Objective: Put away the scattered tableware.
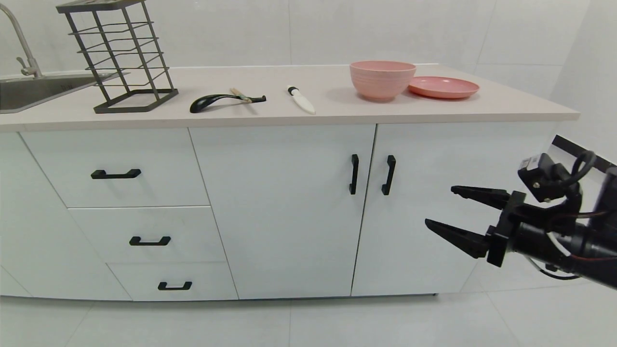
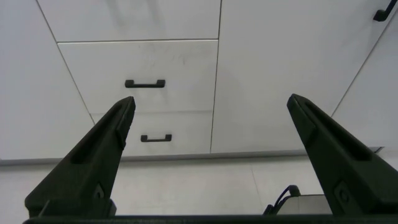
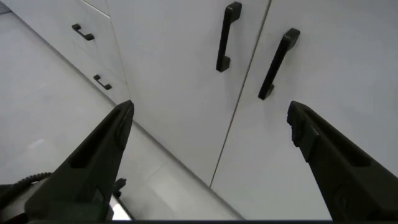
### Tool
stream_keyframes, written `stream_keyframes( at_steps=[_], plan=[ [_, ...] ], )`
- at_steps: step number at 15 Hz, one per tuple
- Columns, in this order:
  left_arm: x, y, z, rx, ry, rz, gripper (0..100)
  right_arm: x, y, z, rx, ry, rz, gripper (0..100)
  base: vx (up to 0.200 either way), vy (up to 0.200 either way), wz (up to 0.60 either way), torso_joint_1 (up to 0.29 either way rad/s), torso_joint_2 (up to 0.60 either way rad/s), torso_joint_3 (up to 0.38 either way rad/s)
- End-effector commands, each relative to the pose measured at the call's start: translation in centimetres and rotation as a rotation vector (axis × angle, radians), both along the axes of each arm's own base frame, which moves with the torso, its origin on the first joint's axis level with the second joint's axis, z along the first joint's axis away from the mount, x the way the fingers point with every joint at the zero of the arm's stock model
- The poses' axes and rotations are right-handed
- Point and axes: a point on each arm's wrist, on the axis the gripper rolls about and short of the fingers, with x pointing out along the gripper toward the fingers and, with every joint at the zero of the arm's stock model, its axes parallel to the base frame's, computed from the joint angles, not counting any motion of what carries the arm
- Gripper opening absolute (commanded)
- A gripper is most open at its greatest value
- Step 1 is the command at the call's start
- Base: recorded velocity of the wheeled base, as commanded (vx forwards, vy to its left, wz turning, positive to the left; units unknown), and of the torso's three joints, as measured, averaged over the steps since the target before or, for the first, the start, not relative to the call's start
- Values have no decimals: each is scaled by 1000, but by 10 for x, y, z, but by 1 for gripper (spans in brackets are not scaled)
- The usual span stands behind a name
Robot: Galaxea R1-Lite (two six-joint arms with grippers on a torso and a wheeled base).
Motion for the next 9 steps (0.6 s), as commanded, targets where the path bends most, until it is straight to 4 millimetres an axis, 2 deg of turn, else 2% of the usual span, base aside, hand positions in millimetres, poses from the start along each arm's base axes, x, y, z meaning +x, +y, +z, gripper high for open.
stream_keyframes(
  at_steps=[1, 3, 6, 7, 8, 9],
  plan=[
    [0, 0, 0, 1, 1, -2, 100, 29, 9, -34, -27, 13, 71, 100, 0, 0, 0, 0, 0, 0],
    [0, -1, 0, 0, 1, -31, 100, 41, 12, -48, -21, -25, 115, 100, 0, 0, 0, 0, 0, 0],
    [0, -1, 0, 14, -1, -42, 100, 44, 11, -51, -17, -39, 113, 100, 0, 0, 0, 0, 0, 0],
    [-1, -1, 9, 17, -72, -42, 100, 42, 11, -52, -18, -36, 110, 100, 0, 0, 0, 0, 0, 0],
    [-5, -1, 28, 9, -212, -42, 100, 40, 11, -51, -20, -37, 109, 100, 0, 0, 0, 0, 0, 0],
    [-18, -2, 64, 12, -396, -66, 100, 37, 9, -46, -16, -52, 105, 100, 0, 0, 0, 0, 0, 0]
  ],
)
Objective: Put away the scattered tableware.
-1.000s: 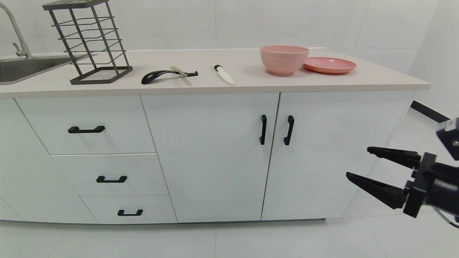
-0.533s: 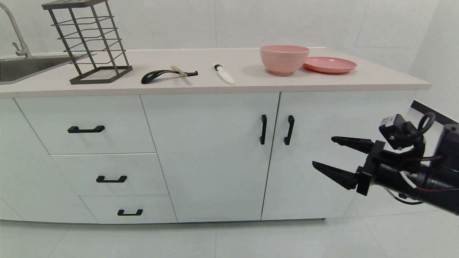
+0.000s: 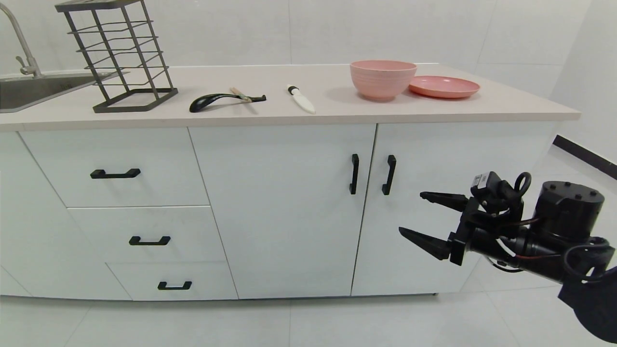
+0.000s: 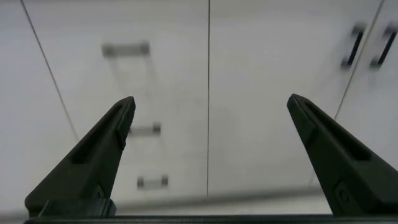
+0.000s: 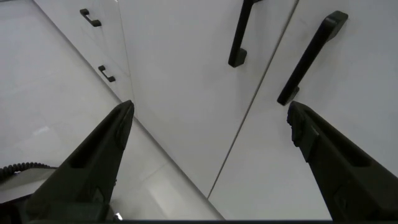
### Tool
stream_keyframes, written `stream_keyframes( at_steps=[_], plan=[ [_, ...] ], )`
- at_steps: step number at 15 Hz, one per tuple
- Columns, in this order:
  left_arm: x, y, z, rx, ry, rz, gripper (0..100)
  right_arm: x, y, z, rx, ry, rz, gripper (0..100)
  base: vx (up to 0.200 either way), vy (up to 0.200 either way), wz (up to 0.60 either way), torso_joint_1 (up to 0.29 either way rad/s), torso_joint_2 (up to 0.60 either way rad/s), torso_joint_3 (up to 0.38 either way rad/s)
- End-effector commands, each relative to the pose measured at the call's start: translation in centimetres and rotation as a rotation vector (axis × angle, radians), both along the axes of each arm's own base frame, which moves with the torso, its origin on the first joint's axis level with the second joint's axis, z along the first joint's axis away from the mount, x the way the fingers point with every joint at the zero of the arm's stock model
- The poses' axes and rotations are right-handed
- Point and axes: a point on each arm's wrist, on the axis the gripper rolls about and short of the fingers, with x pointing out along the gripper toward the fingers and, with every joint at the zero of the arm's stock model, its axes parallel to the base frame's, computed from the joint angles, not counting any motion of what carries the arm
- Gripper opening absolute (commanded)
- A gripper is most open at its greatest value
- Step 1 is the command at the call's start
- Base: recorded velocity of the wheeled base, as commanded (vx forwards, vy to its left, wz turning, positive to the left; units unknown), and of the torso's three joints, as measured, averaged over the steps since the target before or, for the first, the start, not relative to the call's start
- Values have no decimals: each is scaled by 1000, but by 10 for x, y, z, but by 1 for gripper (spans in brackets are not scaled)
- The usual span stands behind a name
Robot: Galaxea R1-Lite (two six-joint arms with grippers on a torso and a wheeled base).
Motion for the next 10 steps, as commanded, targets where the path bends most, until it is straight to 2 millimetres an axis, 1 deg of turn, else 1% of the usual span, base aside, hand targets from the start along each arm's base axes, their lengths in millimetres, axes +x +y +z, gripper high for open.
stream_keyframes(
  at_steps=[1, 2, 4, 5, 6, 7, 8, 10],
  plan=[
    [-16, -1, 39, 3, -169, -44, 100, -3, -1, 3, 2, -7, -2, 100, 0, 0, 0, 0, 0, 0],
    [-20, -1, 43, -4, -169, -74, 100, -5, -2, 6, 4, -17, -2, 100, 0, 0, 0, 0, 0, 0],
    [-26, -2, 68, -21, -187, -164, 100, -6, -5, 9, 7, -29, -14, 100, 0, 0, 0, 0, 0, 0],
    [-27, -2, 76, -17, -187, -181, 100, -6, -6, 11, 8, -33, -16, 100, 0, 0, 0, 0, 0, 0],
    [-29, -1, 102, -11, -180, -233, 100, -9, -10, 11, 8, -34, -28, 100, 0, 0, 0, 0, 0, 0],
    [-27, 0, 117, -10, -166, -259, 100, -12, -10, 11, 6, -32, -28, 100, 0, 0, 0, 0, 0, 0],
    [-23, 1, 127, -6, -154, -282, 100, -16, -11, 11, 5, -26, -28, 100, 0, 0, 0, 0, 0, 0],
    [-8, 0, 131, 15, -93, -345, 100, -21, -12, 13, 6, -33, -28, 100, 0, 0, 0, 0, 0, 0]
  ],
)
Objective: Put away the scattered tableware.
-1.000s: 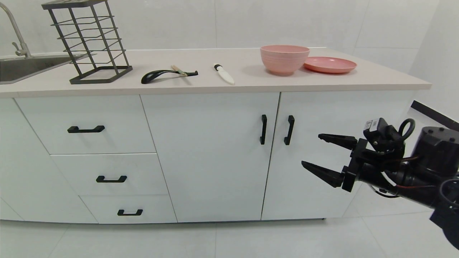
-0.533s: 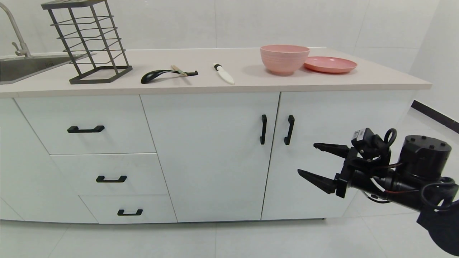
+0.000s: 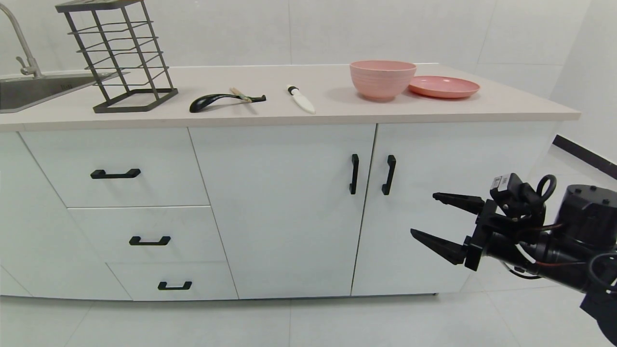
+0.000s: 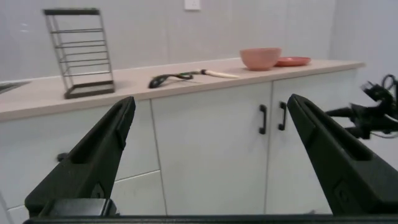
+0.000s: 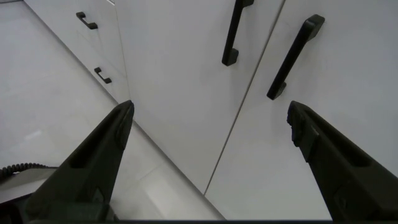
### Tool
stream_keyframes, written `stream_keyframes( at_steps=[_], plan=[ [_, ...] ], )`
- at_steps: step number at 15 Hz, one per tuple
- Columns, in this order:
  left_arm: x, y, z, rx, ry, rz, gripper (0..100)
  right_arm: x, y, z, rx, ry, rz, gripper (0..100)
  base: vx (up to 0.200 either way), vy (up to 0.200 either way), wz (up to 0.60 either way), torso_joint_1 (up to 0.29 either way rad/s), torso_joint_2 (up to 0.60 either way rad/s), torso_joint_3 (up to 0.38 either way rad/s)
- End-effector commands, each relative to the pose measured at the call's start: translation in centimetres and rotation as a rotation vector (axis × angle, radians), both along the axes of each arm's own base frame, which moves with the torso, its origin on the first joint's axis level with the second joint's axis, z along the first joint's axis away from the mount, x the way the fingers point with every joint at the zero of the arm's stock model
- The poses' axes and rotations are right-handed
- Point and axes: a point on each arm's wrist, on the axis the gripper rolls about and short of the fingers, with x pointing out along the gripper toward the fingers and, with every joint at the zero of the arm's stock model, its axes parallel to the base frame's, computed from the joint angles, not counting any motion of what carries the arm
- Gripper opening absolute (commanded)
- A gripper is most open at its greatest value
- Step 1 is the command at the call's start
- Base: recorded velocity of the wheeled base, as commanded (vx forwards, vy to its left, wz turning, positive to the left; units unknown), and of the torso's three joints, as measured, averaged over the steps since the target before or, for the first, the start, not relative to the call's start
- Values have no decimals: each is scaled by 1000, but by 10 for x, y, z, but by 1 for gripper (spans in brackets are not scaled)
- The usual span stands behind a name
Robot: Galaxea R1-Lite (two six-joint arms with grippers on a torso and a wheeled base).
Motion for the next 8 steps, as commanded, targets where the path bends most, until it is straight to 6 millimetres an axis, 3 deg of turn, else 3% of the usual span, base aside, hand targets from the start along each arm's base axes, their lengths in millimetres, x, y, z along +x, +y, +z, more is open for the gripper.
stream_keyframes(
  at_steps=[1, 3, 8],
  plan=[
    [29, -3, 9, 57, 117, -121, 100, -7, -1, 10, 7, -37, 1, 100, 0, 0, 0, 0, 0, 0],
    [45, -7, 6, 92, 183, -189, 100, -8, -1, 13, 10, -49, 3, 100, 0, 0, 0, 0, 0, 0],
    [91, -16, -24, 377, 312, -244, 100, -8, 0, 12, 10, -47, 6, 100, 0, 0, 0, 0, 0, 0]
  ],
)
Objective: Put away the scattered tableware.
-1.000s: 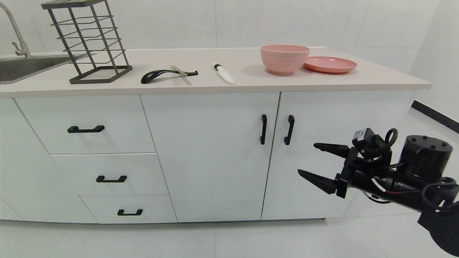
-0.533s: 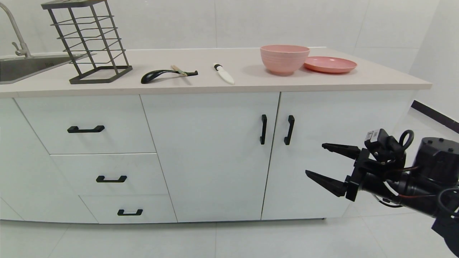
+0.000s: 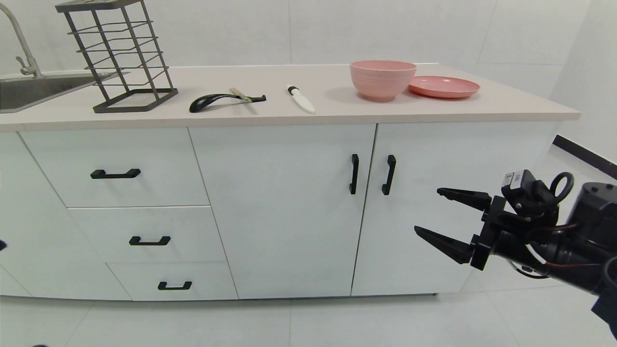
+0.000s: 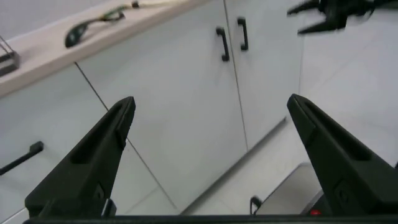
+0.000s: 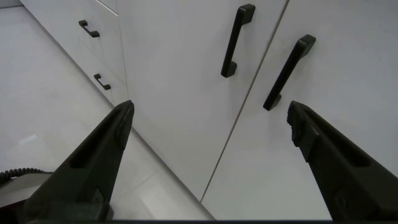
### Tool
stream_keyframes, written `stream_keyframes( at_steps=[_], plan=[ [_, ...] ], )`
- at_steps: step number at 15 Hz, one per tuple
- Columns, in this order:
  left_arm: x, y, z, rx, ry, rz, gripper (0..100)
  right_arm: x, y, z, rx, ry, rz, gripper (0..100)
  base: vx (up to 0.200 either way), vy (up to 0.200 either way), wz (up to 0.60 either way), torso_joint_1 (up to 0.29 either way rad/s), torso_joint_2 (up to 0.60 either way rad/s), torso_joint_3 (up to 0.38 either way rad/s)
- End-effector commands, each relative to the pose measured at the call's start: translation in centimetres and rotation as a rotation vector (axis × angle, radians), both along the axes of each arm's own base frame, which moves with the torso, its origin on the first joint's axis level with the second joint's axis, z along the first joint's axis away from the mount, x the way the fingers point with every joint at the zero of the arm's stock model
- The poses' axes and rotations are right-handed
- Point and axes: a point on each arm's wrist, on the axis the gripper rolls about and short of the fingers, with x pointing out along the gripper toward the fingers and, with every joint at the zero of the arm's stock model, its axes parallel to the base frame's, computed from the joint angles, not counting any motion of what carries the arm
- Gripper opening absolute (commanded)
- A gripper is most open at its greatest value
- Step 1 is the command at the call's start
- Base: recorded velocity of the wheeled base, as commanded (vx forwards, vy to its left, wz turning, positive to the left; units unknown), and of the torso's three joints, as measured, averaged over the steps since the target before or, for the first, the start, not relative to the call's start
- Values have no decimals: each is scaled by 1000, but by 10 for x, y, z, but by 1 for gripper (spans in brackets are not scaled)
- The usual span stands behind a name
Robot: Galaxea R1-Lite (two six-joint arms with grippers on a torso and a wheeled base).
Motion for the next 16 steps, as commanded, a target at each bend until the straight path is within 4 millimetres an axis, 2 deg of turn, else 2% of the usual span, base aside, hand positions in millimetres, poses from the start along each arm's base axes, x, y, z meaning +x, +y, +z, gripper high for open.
stream_keyframes(
  at_steps=[1, 5, 7, 8, 9, 10, 11, 14, 16],
  plan=[
    [33, -7, -13, 103, 119, -41, 100, -1, 0, 2, 1, -7, 2, 100, 0, 0, 0, 0, 0, 0],
    [54, -22, -22, 95, 283, -186, 100, 0, 0, 2, 3, -7, 5, 100, 0, 0, 0, 0, 0, 0],
    [73, -36, -22, 76, 334, -269, 100, 1, 1, 2, 5, -6, 7, 100, 0, 0, 0, 0, 0, 0],
    [97, -54, -23, 84, 320, -324, 100, 2, 1, 1, 6, -3, 9, 100, 0, 0, 0, 0, 0, 0],
    [113, -68, -26, 89, 302, -363, 100, 2, 1, 1, 6, 1, 8, 100, 0, 0, 0, 0, 0, 0],
    [120, -78, -28, 90, 285, -394, 100, 2, 1, 0, 6, 1, 8, 100, 0, 0, 0, 0, 0, 0],
    [128, -104, -36, 100, 276, -493, 100, 3, 1, -1, 4, 8, 8, 100, 0, 0, 0, 0, 0, 0],
    [137, -121, -39, 113, 291, -535, 100, 7, 2, -2, 5, 7, 10, 100, 0, 0, 0, 0, 0, 0],
    [143, -127, -37, 111, 284, -541, 100, 17, 4, -1, 9, -6, 10, 100, 0, 0, 0, 0, 0, 0]
  ],
)
